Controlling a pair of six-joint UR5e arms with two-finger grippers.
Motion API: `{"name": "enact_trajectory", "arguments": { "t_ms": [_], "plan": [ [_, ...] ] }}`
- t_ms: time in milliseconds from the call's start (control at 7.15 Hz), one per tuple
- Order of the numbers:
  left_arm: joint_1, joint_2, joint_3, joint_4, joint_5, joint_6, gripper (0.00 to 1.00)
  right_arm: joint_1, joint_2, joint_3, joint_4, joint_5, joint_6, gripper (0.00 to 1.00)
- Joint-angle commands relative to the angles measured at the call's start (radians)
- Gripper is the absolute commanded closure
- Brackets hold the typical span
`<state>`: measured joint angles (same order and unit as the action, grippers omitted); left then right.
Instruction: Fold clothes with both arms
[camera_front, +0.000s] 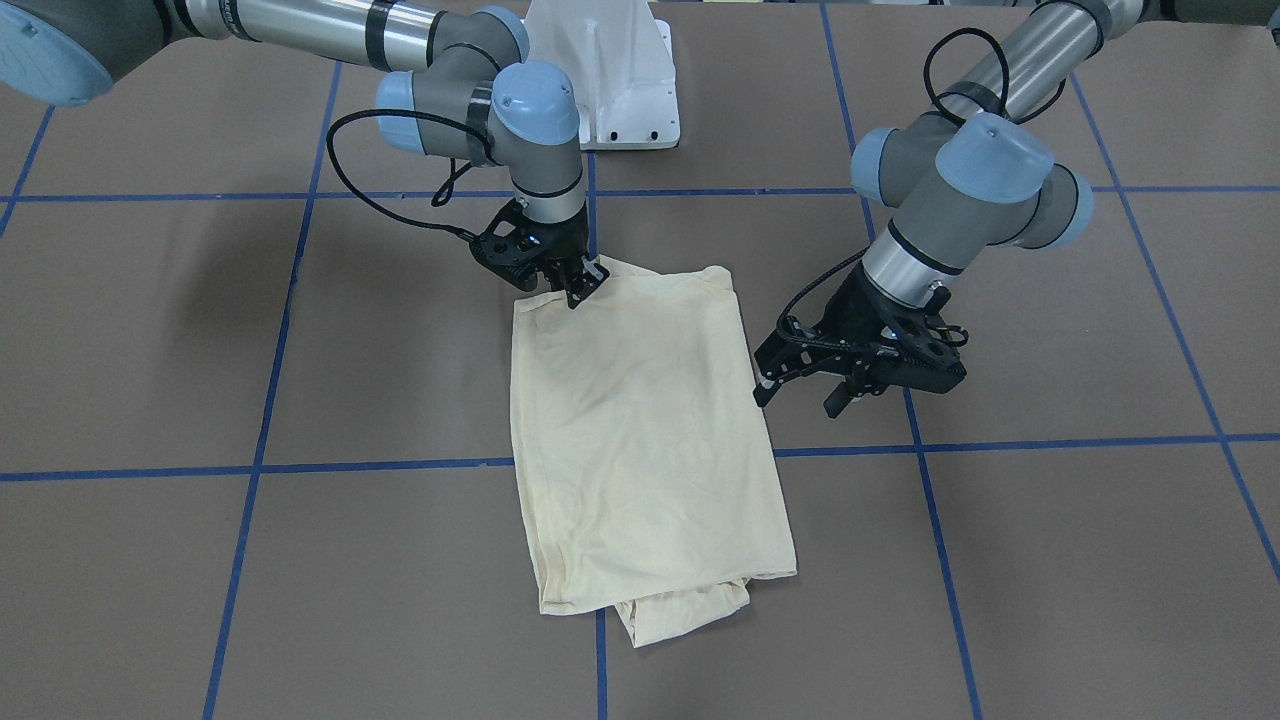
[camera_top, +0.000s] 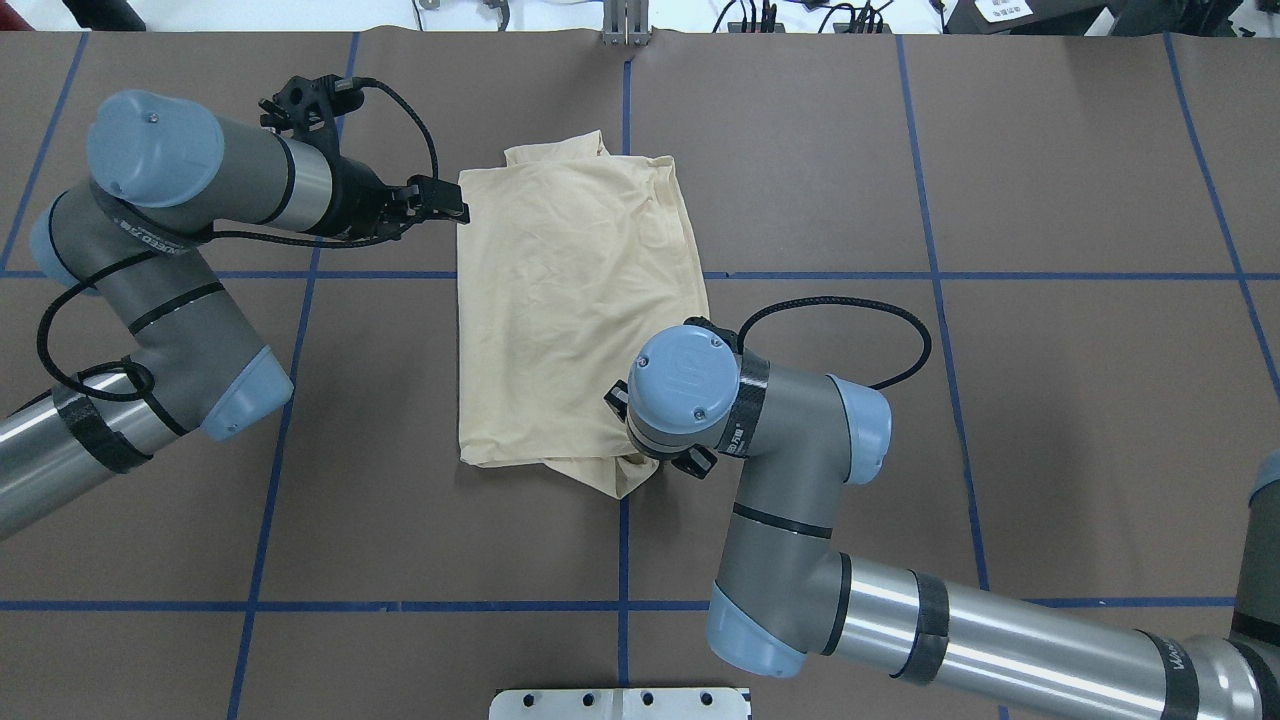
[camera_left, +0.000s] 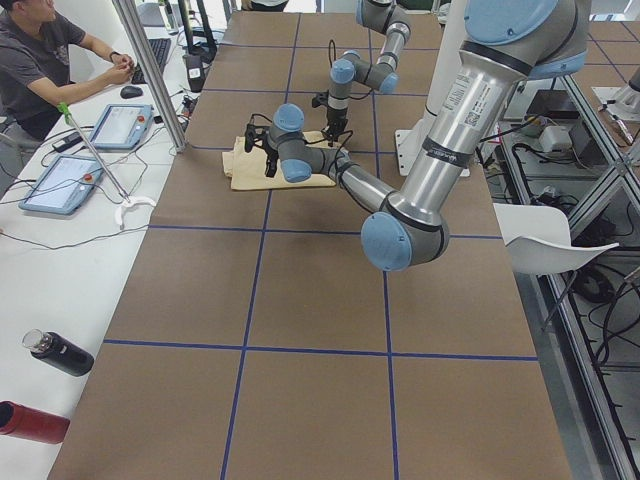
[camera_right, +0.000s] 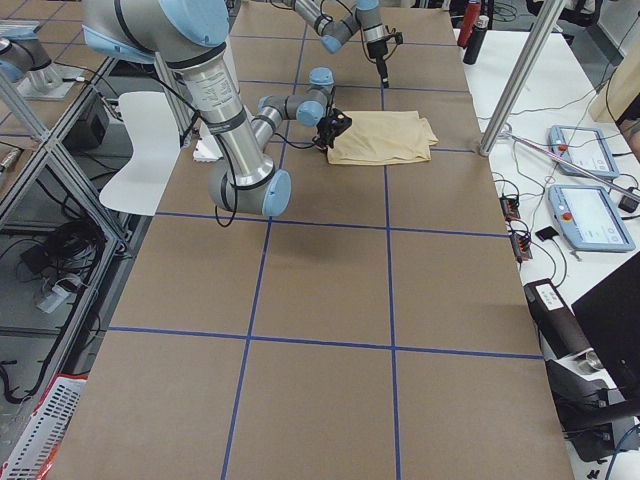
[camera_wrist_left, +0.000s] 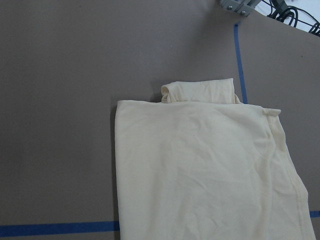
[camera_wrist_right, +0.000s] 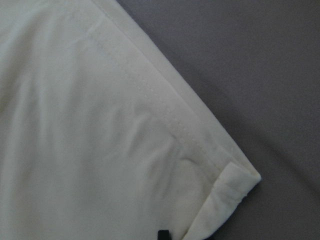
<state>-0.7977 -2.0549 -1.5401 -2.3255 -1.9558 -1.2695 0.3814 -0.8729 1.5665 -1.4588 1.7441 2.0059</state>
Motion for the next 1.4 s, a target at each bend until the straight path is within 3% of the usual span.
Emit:
{"name": "enact_trajectory", "arguments": {
  "t_ms": [0,419,839,1118,1258],
  "plan": [
    [0.000,-0.001,0.000,0.000,0.000,-0.001,0.00,0.001,0.002,0.001,0.000,0.000,-0.001,1.00],
    [0.003,-0.005,-0.009,0.000,-0.005,-0.033,0.00,0.014,0.000,0.026,-0.006,0.009,-0.001,1.00],
    [0.118,0.030,-0.060,-0.017,0.008,-0.194,0.00,0.025,-0.066,0.131,-0.005,0.015,-0.003,1.00],
    [0.205,0.146,-0.242,-0.012,0.044,-0.372,0.00,0.025,-0.072,0.136,0.002,0.017,-0.004,1.00],
    [0.295,0.162,-0.262,-0.009,0.152,-0.492,0.00,0.024,-0.072,0.136,0.003,0.015,-0.004,1.00]
  ]
}}
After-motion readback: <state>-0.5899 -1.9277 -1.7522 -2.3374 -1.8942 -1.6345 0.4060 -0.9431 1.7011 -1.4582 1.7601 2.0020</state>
